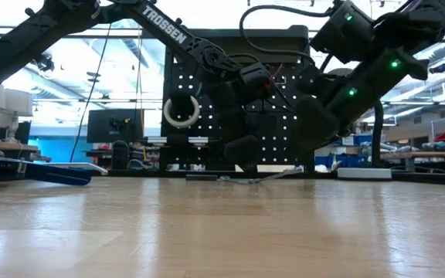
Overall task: Hang tools onto peg board
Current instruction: Hang the right wrench on the pegboard
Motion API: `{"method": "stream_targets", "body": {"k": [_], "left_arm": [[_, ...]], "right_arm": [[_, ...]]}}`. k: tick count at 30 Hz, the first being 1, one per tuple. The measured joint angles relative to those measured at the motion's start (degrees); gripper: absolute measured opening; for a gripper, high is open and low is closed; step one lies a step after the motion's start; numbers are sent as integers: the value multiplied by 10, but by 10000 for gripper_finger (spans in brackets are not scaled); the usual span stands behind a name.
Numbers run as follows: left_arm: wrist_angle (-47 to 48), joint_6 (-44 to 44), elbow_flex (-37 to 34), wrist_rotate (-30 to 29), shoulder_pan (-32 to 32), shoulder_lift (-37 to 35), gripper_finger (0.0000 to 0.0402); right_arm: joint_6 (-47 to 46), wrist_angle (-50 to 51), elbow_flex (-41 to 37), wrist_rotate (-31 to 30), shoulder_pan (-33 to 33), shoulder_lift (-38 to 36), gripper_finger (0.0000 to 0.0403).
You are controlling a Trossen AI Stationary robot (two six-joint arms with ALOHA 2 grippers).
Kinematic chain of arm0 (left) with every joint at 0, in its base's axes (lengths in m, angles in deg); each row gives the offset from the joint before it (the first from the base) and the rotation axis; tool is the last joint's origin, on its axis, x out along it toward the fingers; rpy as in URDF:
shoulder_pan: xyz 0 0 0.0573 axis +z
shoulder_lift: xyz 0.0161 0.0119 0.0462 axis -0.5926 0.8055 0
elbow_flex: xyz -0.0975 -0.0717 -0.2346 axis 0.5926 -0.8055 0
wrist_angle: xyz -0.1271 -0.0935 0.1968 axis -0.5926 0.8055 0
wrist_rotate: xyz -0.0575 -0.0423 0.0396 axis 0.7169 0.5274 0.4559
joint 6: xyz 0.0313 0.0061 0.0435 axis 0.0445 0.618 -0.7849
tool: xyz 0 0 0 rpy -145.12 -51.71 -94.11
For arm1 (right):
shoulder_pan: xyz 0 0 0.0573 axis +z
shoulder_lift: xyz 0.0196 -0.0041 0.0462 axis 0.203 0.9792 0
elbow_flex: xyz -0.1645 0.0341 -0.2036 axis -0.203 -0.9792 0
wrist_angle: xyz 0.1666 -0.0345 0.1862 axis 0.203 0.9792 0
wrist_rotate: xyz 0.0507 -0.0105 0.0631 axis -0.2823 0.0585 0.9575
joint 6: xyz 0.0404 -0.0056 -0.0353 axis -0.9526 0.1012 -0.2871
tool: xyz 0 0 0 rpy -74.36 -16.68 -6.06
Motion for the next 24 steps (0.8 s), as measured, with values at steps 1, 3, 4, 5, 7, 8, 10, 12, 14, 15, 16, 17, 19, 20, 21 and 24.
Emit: {"method": "stream_targets", "body": {"k": [1, 3, 4, 5, 7, 8, 10, 12, 14, 15, 16, 17, 19, 20, 21, 24], "left_arm": [[0, 0, 0, 0, 0, 0, 0], [-2, 1, 0, 0, 0, 0, 0], [-1, 2, 0, 0, 0, 0, 0], [-2, 2, 0, 0, 0, 1, 0], [-4, 3, 0, 0, -1, 1, 0], [-2, 3, 0, 0, -1, 1, 0], [-4, 3, 0, 1, -1, 1, 0], [-5, 4, 0, 1, -1, 1, 0], [-4, 4, 0, 2, -1, 1, 0], [-6, 4, 0, 2, -1, 1, 0], [-4, 4, 0, 2, 0, 1, 0], [-4, 4, 0, 2, -1, 1, 0], [-5, 4, 0, 3, 0, 1, 0], [-4, 4, 0, 3, -1, 1, 0], [-6, 4, 0, 3, -1, 1, 0], [-5, 4, 0, 3, -1, 1, 0]], "right_arm": [[1, -4, 0, 4, -6, 6, 275], [3, 2, 0, 11, -17, 12, 281], [4, -10, 0, 15, -22, 20, 282], [5, -18, 1, 24, -26, 27, 283], [8, -27, 0, 32, -30, 39, 282], [10, -38, 1, 40, -31, 48, 280], [14, -45, 0, 48, -32, 64, 276], [14, -49, 0, 51, -31, 79, 271], [15, -63, 0, 49, -32, 93, 265], [17, -64, 1, 46, -31, 94, 261], [17, -74, 1, 43, -31, 100, 256], [18, -79, 1, 39, -31, 101, 250], [29, -92, 1, 35, -32, 101, 239], [34, -99, 0, 34, -32, 101, 234], [39, -104, 0, 33, -32, 101, 229], [44, -105, 0, 36, -36, 101, 212]]}}
